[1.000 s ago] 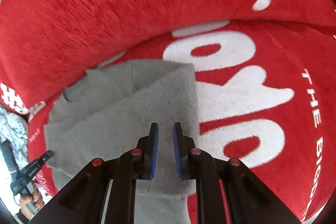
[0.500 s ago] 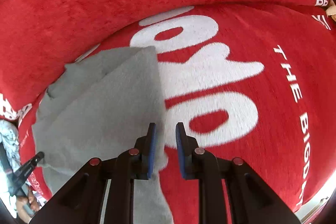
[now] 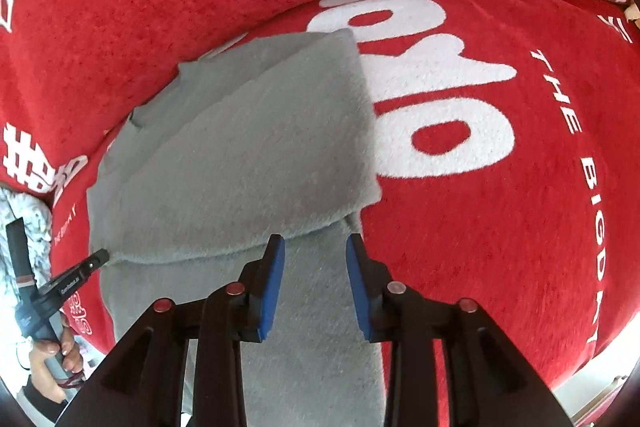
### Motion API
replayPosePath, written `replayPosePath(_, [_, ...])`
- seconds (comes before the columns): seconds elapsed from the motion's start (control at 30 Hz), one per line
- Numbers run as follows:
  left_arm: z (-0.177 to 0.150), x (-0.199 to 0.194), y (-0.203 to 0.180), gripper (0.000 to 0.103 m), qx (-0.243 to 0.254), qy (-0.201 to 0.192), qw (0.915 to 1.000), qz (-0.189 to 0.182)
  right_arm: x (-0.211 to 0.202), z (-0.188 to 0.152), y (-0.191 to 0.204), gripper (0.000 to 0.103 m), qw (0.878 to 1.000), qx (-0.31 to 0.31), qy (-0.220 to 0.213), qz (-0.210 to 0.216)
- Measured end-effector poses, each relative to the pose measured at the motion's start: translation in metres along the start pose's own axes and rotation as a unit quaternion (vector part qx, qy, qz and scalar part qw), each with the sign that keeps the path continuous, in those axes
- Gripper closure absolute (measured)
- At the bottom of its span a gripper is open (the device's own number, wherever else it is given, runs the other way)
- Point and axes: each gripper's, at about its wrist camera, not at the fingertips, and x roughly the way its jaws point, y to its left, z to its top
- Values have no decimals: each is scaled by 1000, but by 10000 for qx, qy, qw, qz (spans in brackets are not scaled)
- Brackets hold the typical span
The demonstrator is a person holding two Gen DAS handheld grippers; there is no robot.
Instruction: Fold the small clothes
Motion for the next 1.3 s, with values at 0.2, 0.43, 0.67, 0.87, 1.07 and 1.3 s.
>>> replayPosePath(0.2, [-5, -1, -5, 96, 65, 54, 9999, 70, 3, 2, 6, 63, 10000, -60, 18, 30])
replayPosePath(0.43, [-4, 1, 3, 96, -157, 8, 9998, -74, 8, 2, 12, 49, 9996, -77, 115, 232])
replayPosePath(0.67, [-4, 4, 12, 96, -399, 25, 9989, -227, 30, -3, 15, 49, 9935, 406, 460, 963])
replayPosePath(0.87, [-6, 5, 18, 90, -555, 24, 9979, -337, 51, -13, 29, 47, 9796, 893, 745, 1637])
replayPosePath(1.07, [-14, 9, 30, 1, -766, -111, 9968, -201, 70, -26, 72, 46, 9686, 832, 1017, 2112])
replayPosePath(1.3, [-22, 25, 49, 1, -878, -78, 9960, 168, 104, -36, 121, 46, 9441, 1181, 1353, 2763])
